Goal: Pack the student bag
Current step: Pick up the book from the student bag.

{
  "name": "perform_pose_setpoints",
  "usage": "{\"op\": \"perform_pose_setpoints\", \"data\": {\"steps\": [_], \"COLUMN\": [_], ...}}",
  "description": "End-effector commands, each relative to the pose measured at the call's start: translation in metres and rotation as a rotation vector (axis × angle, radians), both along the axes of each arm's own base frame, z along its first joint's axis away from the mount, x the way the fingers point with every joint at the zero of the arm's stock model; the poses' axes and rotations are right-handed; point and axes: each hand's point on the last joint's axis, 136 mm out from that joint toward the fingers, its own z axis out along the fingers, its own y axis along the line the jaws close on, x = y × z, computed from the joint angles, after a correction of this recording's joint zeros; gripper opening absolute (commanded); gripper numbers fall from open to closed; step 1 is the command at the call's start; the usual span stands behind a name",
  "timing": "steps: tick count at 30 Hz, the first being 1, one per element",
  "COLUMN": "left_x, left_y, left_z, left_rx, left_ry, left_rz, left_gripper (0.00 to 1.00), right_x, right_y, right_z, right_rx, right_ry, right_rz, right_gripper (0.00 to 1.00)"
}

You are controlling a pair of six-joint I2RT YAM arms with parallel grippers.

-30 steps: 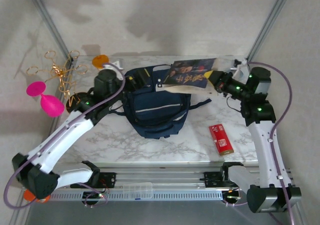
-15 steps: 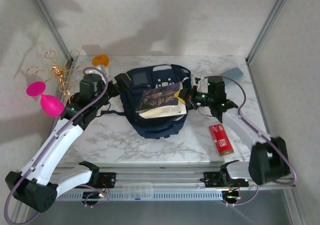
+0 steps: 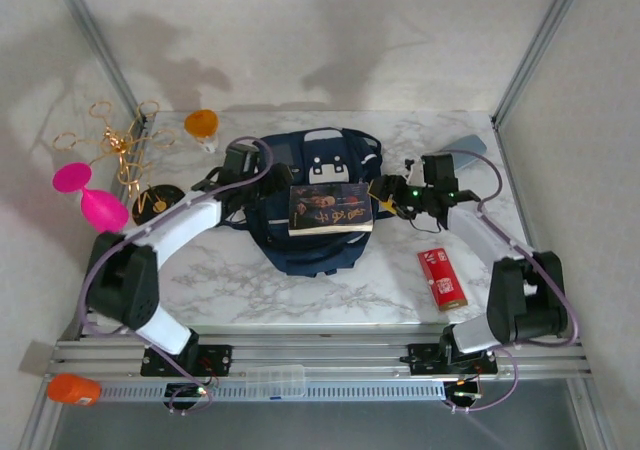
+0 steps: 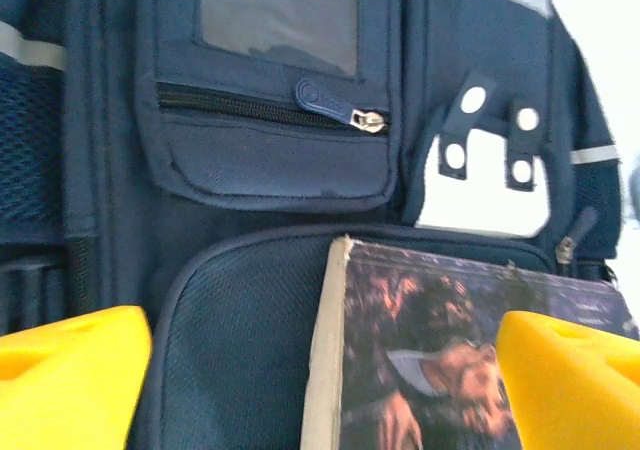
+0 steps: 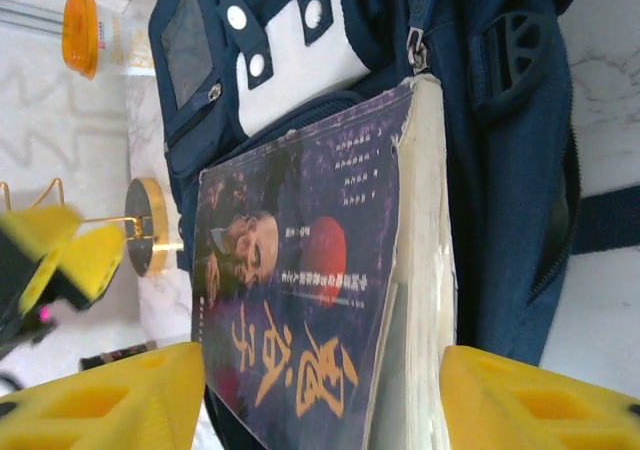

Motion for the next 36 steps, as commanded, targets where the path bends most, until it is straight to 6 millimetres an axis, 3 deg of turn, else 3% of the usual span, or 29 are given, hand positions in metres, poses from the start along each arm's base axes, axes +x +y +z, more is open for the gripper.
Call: {"op": "perform_pose_setpoints", "data": {"steps": [1, 6, 11, 13, 17, 22, 28, 36], "left_x": [0.012, -0.001, -0.014, -0.017, -0.021, -0.024, -0.025, -0.026], "left_y": [-0.031, -0.051, -0.069, -0.064, -0.050, -0.046, -0.044, -0.053], "left_z": [0.001, -0.029, -0.050, -0.063, -0.081, -0.087, -0.092, -0.088], "left_rx": [-0.050, -0.040, -0.064, -0.019, 0.046, 0.062, 0.081, 0.062], "left_ry": [-0.020, 0.019, 0.059, 0.089, 0.126, 0.134, 0.146, 0.138], "left_rz": [-0.088, -0.106, -0.134, -0.116, -0.072, -0.054, -0.048, -0.064], "left_gripper": [0.80, 0.66, 0.44, 0.37, 0.24, 0.21, 0.20, 0.20], "right_x": [-0.021, -0.028, -0.029, -0.029, -0.029, -0.028, -0.027, -0.022], "right_y": [0.002, 0.020, 0.043, 0.046, 0.050, 0.040, 0.042, 0.044], "right_z": [-0.016, -0.039, -0.046, -0.043, -0.015, 0.005, 0.007, -0.013], "right_rx": [-0.017, -0.022, -0.014, 0.005, 0.029, -0.038, -0.043, -0.024], "right_ry": [0.028, 0.074, 0.089, 0.082, 0.026, -0.032, -0.026, 0.000], "right_rz": [0.006, 0.057, 0.112, 0.120, 0.132, 0.107, 0.113, 0.093], "right_gripper": [0.70, 0.76, 0.80, 0.80, 0.78, 0.73, 0.62, 0.49]}}
